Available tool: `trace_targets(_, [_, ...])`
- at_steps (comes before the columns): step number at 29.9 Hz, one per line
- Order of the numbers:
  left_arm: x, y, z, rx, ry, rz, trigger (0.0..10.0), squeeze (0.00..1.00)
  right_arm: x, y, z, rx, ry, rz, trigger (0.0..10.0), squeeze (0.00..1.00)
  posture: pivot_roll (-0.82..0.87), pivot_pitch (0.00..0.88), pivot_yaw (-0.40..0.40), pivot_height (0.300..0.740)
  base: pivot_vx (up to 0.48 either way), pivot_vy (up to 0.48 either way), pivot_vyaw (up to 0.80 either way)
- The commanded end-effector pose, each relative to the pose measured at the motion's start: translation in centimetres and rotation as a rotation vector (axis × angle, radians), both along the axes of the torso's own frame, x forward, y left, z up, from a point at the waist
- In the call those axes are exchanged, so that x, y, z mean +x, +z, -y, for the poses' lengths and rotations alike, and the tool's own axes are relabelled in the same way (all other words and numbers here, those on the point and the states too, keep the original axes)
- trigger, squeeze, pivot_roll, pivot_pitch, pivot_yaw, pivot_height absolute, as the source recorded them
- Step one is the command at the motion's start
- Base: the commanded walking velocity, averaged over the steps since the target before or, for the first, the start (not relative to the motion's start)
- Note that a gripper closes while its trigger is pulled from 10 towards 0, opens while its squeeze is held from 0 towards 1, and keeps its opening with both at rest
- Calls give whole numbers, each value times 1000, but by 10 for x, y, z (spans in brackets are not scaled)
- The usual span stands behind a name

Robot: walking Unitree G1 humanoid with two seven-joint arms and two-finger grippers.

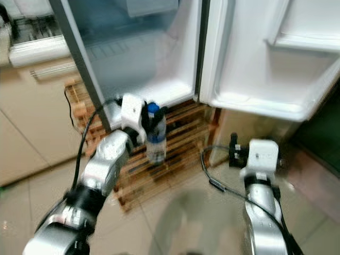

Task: Restocking fridge

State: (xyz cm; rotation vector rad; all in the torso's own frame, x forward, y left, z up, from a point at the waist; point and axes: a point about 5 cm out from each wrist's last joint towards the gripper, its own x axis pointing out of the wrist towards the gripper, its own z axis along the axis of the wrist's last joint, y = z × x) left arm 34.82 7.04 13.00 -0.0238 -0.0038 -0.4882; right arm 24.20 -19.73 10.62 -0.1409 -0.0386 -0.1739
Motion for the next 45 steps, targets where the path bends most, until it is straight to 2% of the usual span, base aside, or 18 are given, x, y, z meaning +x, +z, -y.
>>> trace_targets(1, [5, 16, 6, -22, -15, 64, 10000, 0, -3, 0, 6, -16, -25, 3, 10000, 0, -197, 0, 93, 723, 0, -469, 0])
trace_targets(16, [2, 11, 1, 10, -71, 79, 10000, 0, -10, -11, -5, 12, -15, -9, 10000, 0, -185, 0, 114, 723, 32, -439, 0])
trace_targets(21, [2, 14, 2, 7, -92, 94, 10000, 0, -10, -12, -3, 10, -22, -18, 10000, 0, -191, 0, 120, 723, 0, 0, -114])
trace_targets(27, [2, 17, 3, -9, -125, 103, 10000, 0, -11, -14, -1, 18, -25, -20, 10000, 0, -190, 0, 121, 723, 0, 457, -573])
trace_targets(33, [6, 14, 4, 57, -103, 90, 10000, 0, -11, -15, -1, -2, -27, -20, 10000, 0, -189, 0, 122, 723, 0, 347, -302])
trace_targets(36, [4, 23, 7, 19, -125, 131, 10000, 0, -11, -16, -2, 11, -23, -18, 10000, 0, -188, 0, 121, 723, 0, 0, 0])
trace_targets(40, [3, 42, 15, 23, -161, 227, 10000, 0, -12, -16, -1, 17, -26, -12, 10000, 0, -189, 0, 120, 723, 454, 0, 0])
trace_targets(45, [4, 47, 22, -10, -186, 211, 10000, 0, -15, -13, -1, 25, -23, 16, 10000, 0, -189, 0, 121, 723, 454, 0, 0])
